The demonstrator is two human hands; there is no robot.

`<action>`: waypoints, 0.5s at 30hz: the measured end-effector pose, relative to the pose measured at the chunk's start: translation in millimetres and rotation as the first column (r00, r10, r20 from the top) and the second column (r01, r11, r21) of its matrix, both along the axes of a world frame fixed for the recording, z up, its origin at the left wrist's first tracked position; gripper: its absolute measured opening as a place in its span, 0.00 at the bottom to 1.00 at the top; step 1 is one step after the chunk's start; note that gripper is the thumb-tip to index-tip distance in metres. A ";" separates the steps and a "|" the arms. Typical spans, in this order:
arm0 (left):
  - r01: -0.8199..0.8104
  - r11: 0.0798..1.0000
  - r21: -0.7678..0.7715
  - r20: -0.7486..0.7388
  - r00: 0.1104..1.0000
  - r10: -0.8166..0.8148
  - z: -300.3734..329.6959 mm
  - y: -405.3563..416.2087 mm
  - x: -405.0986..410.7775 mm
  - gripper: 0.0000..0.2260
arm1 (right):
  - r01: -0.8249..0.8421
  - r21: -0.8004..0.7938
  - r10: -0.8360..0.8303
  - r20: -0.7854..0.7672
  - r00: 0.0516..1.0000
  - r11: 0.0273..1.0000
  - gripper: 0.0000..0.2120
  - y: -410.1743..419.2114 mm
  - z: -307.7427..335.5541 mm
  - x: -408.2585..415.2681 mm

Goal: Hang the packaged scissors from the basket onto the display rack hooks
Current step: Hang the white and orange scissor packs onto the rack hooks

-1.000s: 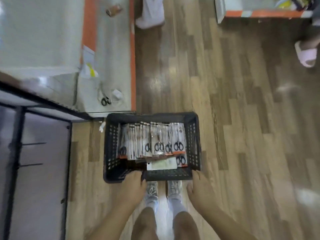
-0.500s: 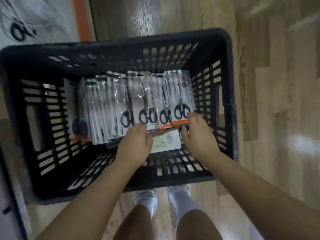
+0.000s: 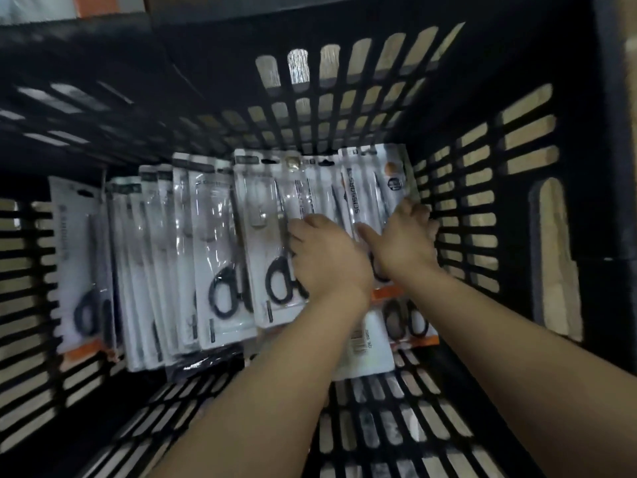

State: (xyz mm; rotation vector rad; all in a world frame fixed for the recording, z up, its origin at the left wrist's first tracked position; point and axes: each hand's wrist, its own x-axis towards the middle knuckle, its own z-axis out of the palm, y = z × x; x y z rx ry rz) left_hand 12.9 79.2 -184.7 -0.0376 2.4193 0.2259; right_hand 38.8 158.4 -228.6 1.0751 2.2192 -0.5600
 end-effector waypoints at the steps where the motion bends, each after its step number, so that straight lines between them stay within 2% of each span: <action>1: -0.002 1.000 -0.017 0.007 1.000 0.002 -2.8 1.4 -4.8 0.29 | -0.018 0.037 0.018 0.006 1.000 0.999 0.42 -1.8 -2.0 -0.6; 4: 0.040 0.995 -0.097 0.023 0.999 -0.038 -13.4 1.3 -15.9 0.31 | 0.004 0.076 -0.002 -0.020 1.000 0.997 0.42 -4.5 -1.8 -0.3; 7: 0.198 0.958 -0.208 -0.009 0.979 -0.204 -17.4 -4.8 -21.7 0.28 | 0.042 0.023 -0.041 -0.056 0.998 0.999 0.43 -2.5 1.1 1.2; 10: 0.349 0.904 -0.245 0.041 0.936 -0.351 -15.6 -9.7 -25.2 0.28 | 0.107 -0.054 -0.113 -0.107 0.988 0.993 0.42 -2.3 7.2 3.8; 15: 0.417 0.851 -0.318 0.092 0.907 -0.411 -15.5 -14.6 -33.0 0.30 | 0.146 -0.081 -0.155 -0.125 0.980 0.986 0.42 -7.6 15.2 7.9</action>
